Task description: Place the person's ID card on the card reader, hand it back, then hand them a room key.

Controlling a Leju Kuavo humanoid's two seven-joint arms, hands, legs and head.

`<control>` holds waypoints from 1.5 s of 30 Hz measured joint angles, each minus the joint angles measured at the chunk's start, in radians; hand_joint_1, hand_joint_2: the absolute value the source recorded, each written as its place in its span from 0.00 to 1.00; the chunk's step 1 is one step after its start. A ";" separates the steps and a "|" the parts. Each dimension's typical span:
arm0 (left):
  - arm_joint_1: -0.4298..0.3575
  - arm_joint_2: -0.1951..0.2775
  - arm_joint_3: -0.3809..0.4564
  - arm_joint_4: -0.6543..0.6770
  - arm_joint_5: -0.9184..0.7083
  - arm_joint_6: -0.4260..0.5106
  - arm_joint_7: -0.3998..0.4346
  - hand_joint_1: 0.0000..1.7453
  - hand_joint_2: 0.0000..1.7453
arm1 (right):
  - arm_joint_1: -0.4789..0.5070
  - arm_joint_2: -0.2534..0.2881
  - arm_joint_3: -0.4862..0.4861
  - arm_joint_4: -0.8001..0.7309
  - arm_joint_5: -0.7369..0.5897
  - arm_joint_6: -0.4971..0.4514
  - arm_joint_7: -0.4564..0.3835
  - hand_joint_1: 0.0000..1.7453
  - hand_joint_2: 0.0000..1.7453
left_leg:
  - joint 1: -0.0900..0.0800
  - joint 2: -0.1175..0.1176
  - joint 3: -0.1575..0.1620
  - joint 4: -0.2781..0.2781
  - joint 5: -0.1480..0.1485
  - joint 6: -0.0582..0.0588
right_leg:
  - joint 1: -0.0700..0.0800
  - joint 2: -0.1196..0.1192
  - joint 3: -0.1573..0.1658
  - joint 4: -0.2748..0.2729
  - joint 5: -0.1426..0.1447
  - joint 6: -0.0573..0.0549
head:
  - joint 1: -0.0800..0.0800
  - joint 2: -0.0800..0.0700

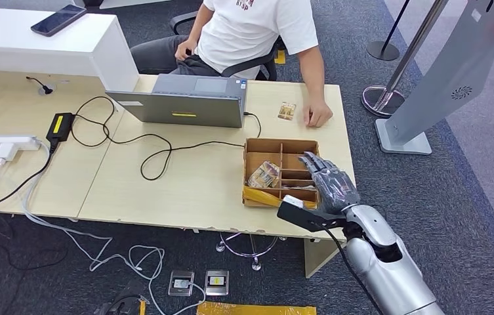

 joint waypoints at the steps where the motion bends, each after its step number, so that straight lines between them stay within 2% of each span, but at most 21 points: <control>1: 0.000 0.000 0.000 0.000 -0.001 0.002 0.000 0.00 0.00 | -0.004 0.006 0.002 0.009 0.004 -0.004 -0.003 0.00 1.00 | 0.000 0.000 0.000 0.000 0.000 0.000 | 0.000 0.000 0.000 0.000 0.000 0.000 | 0.000 0.000; 17: 0.001 -0.006 0.000 0.000 -0.003 0.008 0.000 0.00 0.00 | -0.041 0.061 0.016 0.106 0.006 -0.039 -0.027 0.00 1.00 | 0.000 0.000 0.000 0.000 0.000 0.000 | 0.000 0.000 0.000 0.000 0.000 0.000 | 0.000 0.000; 43: 0.001 -0.011 0.000 0.000 -0.019 0.006 0.000 0.00 0.00 | -0.042 0.067 0.022 0.144 0.001 -0.052 -0.032 0.00 1.00 | 0.000 0.000 0.000 0.000 0.000 0.000 | 0.000 0.000 0.000 0.000 0.000 0.000 | 0.000 0.000; 45: 0.001 -0.011 0.000 0.000 -0.020 0.006 0.000 0.00 0.00 | -0.042 0.067 0.022 0.144 0.001 -0.052 -0.032 0.06 1.00 | 0.000 0.000 0.000 0.000 0.000 0.000 | 0.000 0.000 0.000 0.000 0.000 0.000 | 0.000 0.000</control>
